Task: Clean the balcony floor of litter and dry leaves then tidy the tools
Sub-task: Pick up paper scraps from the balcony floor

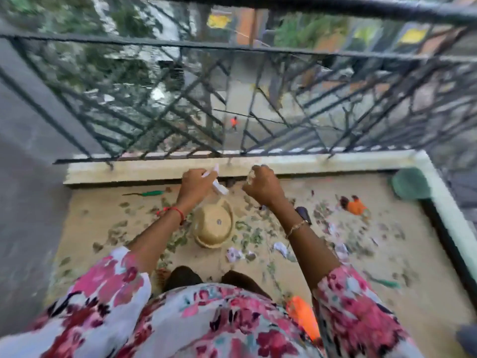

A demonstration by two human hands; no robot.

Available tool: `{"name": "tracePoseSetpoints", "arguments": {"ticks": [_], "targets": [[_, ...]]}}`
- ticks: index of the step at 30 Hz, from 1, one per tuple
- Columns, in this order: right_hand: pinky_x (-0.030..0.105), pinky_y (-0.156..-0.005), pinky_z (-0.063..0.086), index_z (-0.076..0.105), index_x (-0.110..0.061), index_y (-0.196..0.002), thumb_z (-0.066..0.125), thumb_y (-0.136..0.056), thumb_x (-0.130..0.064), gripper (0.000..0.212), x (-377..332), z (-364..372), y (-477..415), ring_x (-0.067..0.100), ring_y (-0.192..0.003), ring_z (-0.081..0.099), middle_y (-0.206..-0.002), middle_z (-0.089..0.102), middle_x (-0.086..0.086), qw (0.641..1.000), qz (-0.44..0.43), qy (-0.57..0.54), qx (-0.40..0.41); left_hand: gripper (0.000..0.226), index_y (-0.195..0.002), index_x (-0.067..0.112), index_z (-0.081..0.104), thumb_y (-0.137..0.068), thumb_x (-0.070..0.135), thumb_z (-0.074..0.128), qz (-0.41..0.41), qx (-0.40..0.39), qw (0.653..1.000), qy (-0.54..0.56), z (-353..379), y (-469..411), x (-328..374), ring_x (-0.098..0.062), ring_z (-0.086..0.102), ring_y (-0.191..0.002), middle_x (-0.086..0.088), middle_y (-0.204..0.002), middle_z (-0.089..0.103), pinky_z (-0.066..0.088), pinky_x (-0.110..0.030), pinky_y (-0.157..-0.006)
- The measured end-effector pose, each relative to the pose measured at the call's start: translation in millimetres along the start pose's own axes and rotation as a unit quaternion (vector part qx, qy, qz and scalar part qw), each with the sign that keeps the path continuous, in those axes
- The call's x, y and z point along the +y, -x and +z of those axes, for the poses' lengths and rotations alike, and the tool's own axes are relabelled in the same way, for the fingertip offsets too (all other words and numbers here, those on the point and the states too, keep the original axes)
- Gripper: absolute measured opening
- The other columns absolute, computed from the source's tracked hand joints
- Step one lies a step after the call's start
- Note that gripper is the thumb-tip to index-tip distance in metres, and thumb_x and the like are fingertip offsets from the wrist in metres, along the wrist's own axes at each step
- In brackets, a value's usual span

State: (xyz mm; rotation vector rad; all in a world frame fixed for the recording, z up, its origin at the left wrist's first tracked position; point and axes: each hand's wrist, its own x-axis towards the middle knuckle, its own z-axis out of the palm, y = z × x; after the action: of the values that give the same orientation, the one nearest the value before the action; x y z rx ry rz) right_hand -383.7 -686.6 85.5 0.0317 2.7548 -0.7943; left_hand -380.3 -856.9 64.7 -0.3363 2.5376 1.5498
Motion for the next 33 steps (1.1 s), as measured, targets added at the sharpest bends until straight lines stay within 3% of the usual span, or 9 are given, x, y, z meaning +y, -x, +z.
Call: {"name": "tracePoseSetpoints", "arguments": {"ticks": [3,7,10,18,21,24,27,30,33], "targets": [[0.032,-0.069,0.034,0.051,-0.002,-0.087,0.062,-0.079,-0.013,0.018,56,-22,26,0.037,-0.095,0.053,-0.102,0.054,0.025,0.997,0.058,-0.029,0.035,0.037,-0.053,0.010,0.061,-0.087,0.026,0.063,-0.013,-0.049,0.998,0.029,54,0,20,0.002,0.047,-0.044,0.007,-0.042,0.055,0.031,-0.012,-0.045],[0.033,-0.074,0.034,0.049,-0.004,-0.097,0.065,-0.080,-0.014,0.026,125,-45,63,0.033,-0.102,0.048,-0.108,0.052,0.023,0.983,0.144,-0.074,0.082,0.026,-0.056,0.011,0.066,-0.081,0.018,0.069,-0.010,-0.131,0.990,0.042,116,8,47,-0.015,0.050,-0.060,-0.004,-0.055,0.057,0.034,-0.026,-0.056],[0.026,-0.064,0.024,0.038,-0.009,-0.090,0.067,-0.081,-0.019,0.031,161,-53,84,0.024,-0.086,0.042,-0.089,0.044,0.011,0.962,0.202,-0.122,0.139,0.028,-0.057,0.003,0.066,-0.084,0.008,0.062,-0.013,-0.185,0.982,0.032,152,14,68,-0.008,0.049,-0.046,0.006,-0.042,0.052,0.036,-0.019,-0.051],[0.034,-0.066,0.028,0.041,-0.006,-0.073,0.061,-0.084,-0.011,0.024,224,-75,108,0.025,-0.080,0.037,-0.072,0.032,0.009,0.910,0.329,-0.159,0.194,0.015,-0.081,0.000,0.065,-0.070,0.009,0.068,-0.032,-0.298,0.954,0.018,259,-17,99,-0.022,0.057,-0.076,-0.014,-0.083,0.063,0.047,-0.036,-0.068],[0.030,-0.072,0.028,0.046,-0.011,-0.097,0.063,-0.085,-0.014,0.020,254,-85,114,0.022,-0.095,0.042,-0.092,0.047,0.006,0.896,0.354,-0.177,0.204,0.005,-0.085,0.002,0.063,-0.080,-0.001,0.062,-0.029,-0.359,0.933,0.001,297,-25,113,-0.024,0.057,-0.079,-0.015,-0.086,0.061,0.045,-0.036,-0.071],[0.033,-0.094,0.036,0.042,0.000,-0.135,0.062,-0.087,-0.017,0.054,278,-93,124,0.029,-0.126,0.042,-0.137,0.045,0.016,0.865,0.389,-0.204,0.242,0.002,-0.082,0.003,0.061,-0.082,0.001,0.061,-0.019,-0.404,0.914,-0.016,330,-23,130,-0.025,0.055,-0.074,-0.016,-0.081,0.058,0.043,-0.036,-0.068],[0.031,-0.082,0.038,0.048,0.002,-0.129,0.061,-0.086,-0.014,0.048,304,-93,136,0.032,-0.120,0.047,-0.131,0.050,0.019,0.836,0.410,-0.220,0.290,0.015,-0.070,0.003,0.061,-0.085,-0.001,0.058,-0.035,-0.421,0.906,-0.035,365,-10,148,-0.026,0.055,-0.062,-0.014,-0.067,0.058,0.046,-0.026,-0.057],[0.031,-0.076,0.033,0.050,0.003,-0.120,0.055,-0.087,-0.008,0.035,331,-95,148,0.033,-0.117,0.045,-0.123,0.051,0.022,0.797,0.455,-0.243,0.314,0.023,-0.063,0.007,0.057,-0.083,-0.004,0.057,-0.059,-0.446,0.893,-0.025,405,7,165,-0.026,0.060,-0.068,-0.012,-0.062,0.058,0.052,-0.035,-0.064],[0.033,-0.075,0.038,0.054,0.006,-0.108,0.055,-0.083,-0.004,0.027,370,-99,160,0.035,-0.107,0.052,-0.110,0.059,0.024,0.765,0.473,-0.259,0.352,0.026,-0.064,0.006,0.056,-0.087,-0.007,0.051,-0.060,-0.492,0.867,-0.052,450,28,183,-0.014,0.057,-0.039,0.000,-0.040,0.056,0.051,-0.025,-0.043]]}}
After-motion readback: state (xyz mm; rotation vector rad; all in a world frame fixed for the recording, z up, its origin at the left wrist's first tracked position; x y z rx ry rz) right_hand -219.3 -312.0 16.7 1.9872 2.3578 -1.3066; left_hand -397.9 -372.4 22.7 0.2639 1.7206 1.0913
